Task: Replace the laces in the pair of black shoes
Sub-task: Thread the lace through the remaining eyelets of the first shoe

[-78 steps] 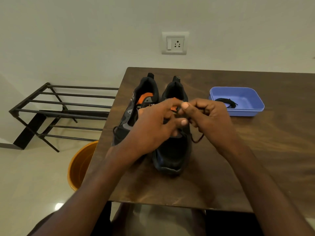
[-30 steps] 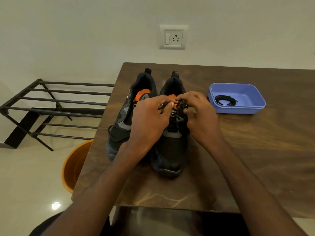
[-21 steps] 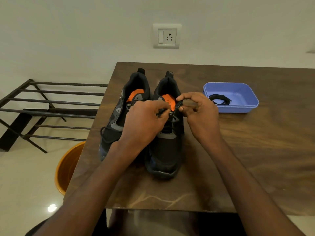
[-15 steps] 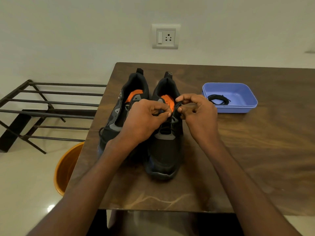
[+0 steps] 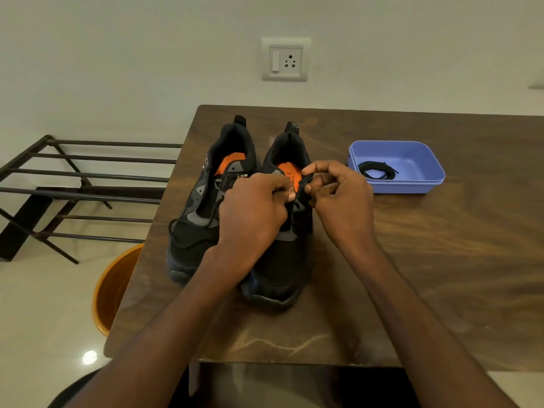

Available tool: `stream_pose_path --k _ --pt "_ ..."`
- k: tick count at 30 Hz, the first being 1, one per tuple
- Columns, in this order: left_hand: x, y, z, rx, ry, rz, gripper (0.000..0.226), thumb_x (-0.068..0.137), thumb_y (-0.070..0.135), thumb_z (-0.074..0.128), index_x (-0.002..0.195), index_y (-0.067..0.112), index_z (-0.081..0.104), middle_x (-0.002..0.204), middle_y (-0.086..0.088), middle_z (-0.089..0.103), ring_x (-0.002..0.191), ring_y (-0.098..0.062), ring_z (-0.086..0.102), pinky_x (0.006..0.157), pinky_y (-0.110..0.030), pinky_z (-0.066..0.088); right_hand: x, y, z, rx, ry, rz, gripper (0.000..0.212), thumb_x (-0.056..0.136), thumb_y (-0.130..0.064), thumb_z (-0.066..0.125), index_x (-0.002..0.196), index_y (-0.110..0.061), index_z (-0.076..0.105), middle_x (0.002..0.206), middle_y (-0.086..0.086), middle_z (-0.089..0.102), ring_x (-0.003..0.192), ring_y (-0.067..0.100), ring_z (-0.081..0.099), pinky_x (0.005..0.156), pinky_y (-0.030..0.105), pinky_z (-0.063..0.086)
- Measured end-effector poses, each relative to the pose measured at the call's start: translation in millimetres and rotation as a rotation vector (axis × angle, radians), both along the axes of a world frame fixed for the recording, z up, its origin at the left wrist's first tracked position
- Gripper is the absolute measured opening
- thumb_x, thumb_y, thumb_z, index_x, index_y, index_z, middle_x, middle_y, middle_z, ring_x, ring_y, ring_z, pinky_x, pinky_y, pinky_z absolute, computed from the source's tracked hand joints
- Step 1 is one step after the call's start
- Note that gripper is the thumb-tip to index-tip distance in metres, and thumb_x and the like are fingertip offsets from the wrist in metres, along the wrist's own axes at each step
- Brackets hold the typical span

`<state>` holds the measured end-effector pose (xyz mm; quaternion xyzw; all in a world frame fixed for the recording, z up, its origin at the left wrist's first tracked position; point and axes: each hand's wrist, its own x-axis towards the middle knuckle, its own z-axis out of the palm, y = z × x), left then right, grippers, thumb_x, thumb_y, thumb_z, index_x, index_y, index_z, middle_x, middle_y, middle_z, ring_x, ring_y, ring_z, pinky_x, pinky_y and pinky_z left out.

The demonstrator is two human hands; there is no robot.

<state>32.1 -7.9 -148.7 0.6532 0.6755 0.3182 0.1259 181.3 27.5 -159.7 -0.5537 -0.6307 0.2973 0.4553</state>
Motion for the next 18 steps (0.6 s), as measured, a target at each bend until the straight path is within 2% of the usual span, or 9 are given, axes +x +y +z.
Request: stream_pose_path --k 4,7,10,14,15,18 --pt "-3.9 1.1 1.0 -0.034 -0.210 -0.021 0.011 0.096 0.026 0.072 0.098 0.034 0.078 0.090 0.018 0.074 0.086 0.003 0.068 0.082 -0.035 0.060 -3.3 -3.2 3.9 0.014 -0.022 0.004 0.039 0.085 0.010 0.063 0.100 -0.024 0.074 0.069 -0.008 0.064 0.066 0.007 0.062 0.068 0.036 0.061" --pt "-4.5 -2.8 2.1 0.002 -0.147 0.030 0.009 0.096 0.030 0.071 0.099 0.036 0.077 0.094 0.019 0.073 0.087 0.002 0.068 0.079 -0.035 0.061 -4.7 -3.9 4.2 0.003 -0.029 -0.014 0.042 0.083 0.010 0.064 0.101 -0.027 0.075 0.066 -0.010 0.061 0.065 0.008 0.062 0.066 0.038 0.060" --pt "-2.6 -2.9 1.3 -0.020 -0.155 -0.038 0.013 0.099 0.023 0.068 0.106 0.028 0.077 0.099 0.013 0.068 0.089 -0.003 0.064 0.085 -0.032 0.058 -7.0 -7.3 4.8 -0.002 -0.031 -0.045 0.045 0.081 0.010 0.064 0.101 -0.029 0.074 0.065 -0.010 0.062 0.066 0.009 0.064 0.067 0.041 0.060" --pt "-6.4 -4.0 2.7 -0.126 -0.184 -0.144 0.026 0.103 0.013 0.059 0.124 0.022 0.070 0.102 0.016 0.049 0.094 -0.002 0.055 0.082 -0.011 0.047 -8.6 -11.2 7.8 -0.010 -0.064 -0.071 0.044 0.082 0.008 0.064 0.103 -0.030 0.073 0.069 -0.009 0.064 0.070 0.008 0.065 0.067 0.043 0.060" --pt "-8.5 -4.8 2.2 -0.130 -0.168 -0.161 0.029 0.103 0.011 0.058 0.128 0.022 0.069 0.103 0.014 0.046 0.095 -0.003 0.053 0.085 -0.011 0.047 -8.3 -11.6 8.8 -0.006 -0.068 -0.066 0.043 0.083 0.007 0.065 0.105 -0.030 0.072 0.070 -0.009 0.064 0.071 0.008 0.065 0.067 0.042 0.060" --pt "-11.7 -8.5 -0.2 -0.028 -0.039 -0.148 0.031 0.101 0.008 0.061 0.127 0.021 0.071 0.109 0.009 0.043 0.103 -0.010 0.045 0.095 -0.023 0.041 -4.4 -10.9 11.9 -0.065 -0.028 -0.045 0.034 0.090 -0.005 0.069 0.112 -0.031 0.065 0.077 -0.007 0.067 0.074 0.007 0.068 0.069 0.037 0.062"
